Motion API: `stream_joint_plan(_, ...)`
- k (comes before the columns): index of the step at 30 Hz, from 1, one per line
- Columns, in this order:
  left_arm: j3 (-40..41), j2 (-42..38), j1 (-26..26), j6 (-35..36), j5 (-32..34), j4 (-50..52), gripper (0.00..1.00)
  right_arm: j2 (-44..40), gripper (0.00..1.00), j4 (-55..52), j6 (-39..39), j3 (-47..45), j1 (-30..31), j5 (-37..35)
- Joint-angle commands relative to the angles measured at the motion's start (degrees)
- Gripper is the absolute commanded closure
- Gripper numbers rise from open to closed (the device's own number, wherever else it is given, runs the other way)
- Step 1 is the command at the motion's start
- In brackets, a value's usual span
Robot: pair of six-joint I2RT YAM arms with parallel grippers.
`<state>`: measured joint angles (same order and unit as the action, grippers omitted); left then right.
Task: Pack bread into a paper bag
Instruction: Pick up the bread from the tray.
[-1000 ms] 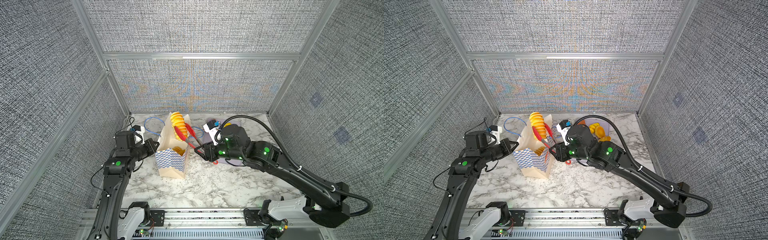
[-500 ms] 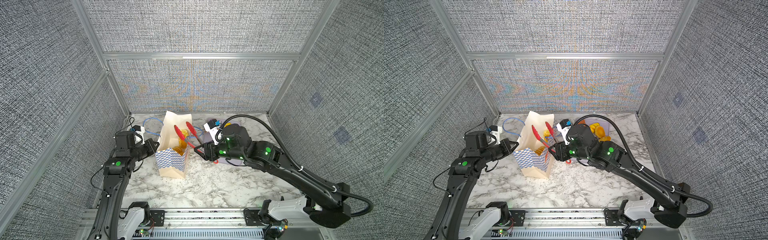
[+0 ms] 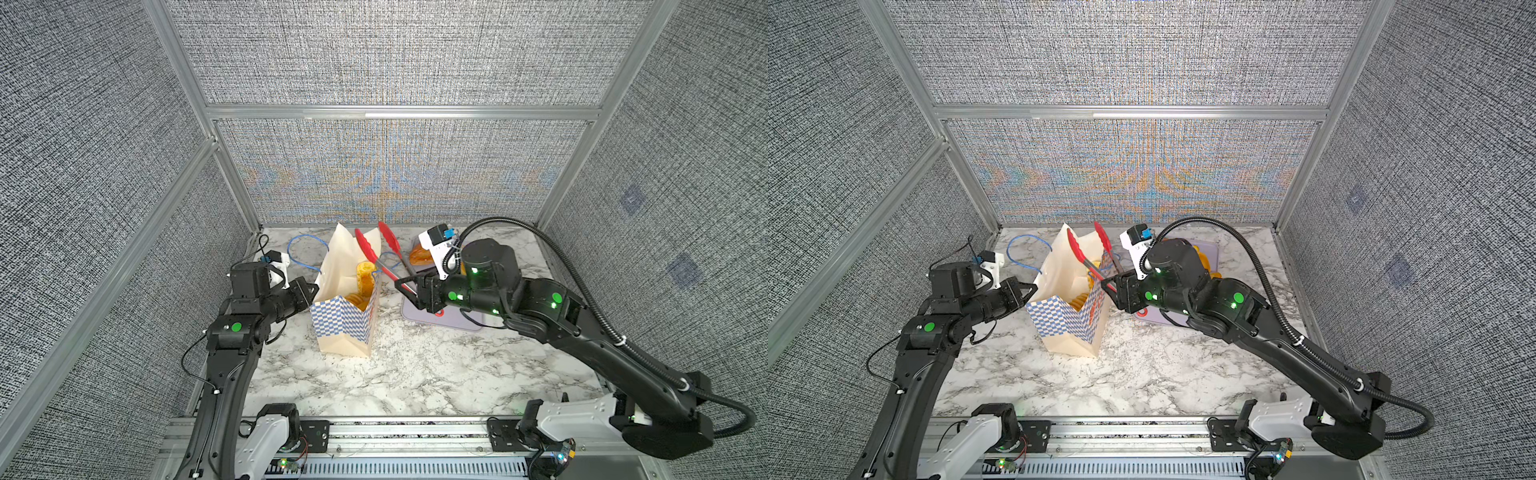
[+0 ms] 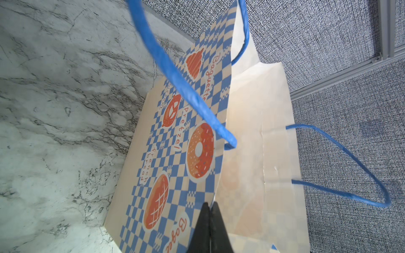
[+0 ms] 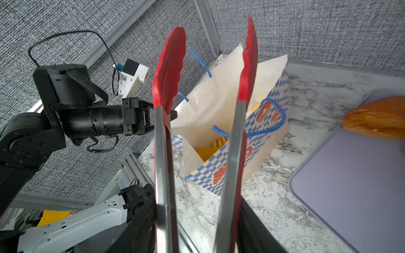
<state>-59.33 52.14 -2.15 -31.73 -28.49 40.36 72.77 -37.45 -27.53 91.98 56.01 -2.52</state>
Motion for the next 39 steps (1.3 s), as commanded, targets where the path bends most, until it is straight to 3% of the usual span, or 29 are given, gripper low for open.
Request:
stream_joint_plan(1,-0.1,0.1,0.0,0.2,-0.1,-0.7,0.94,-1.4,0.47,-1.1,1.6,0.1,-1.2,-4.8)
stream_joint_plan(14,-0.2,0.2,0.0,0.3,-0.2,-0.8,0.94,-10.5,0.48,-8.8,-1.5,-11.2,-18.9,-6.0)
stream_joint_plan(30,-0.1,1.3,0.0,0.4,-1.0,-2.2,0.94,-11.1,0.49,-7.7,-5.6,-33.2,-42.9,15.1)
stream_joint_plan(39,0.4,1.8,0.0,0.4,-1.4,-3.0,0.94,-9.3,0.5,-6.1,-5.8,-38.4,-48.2,19.8)
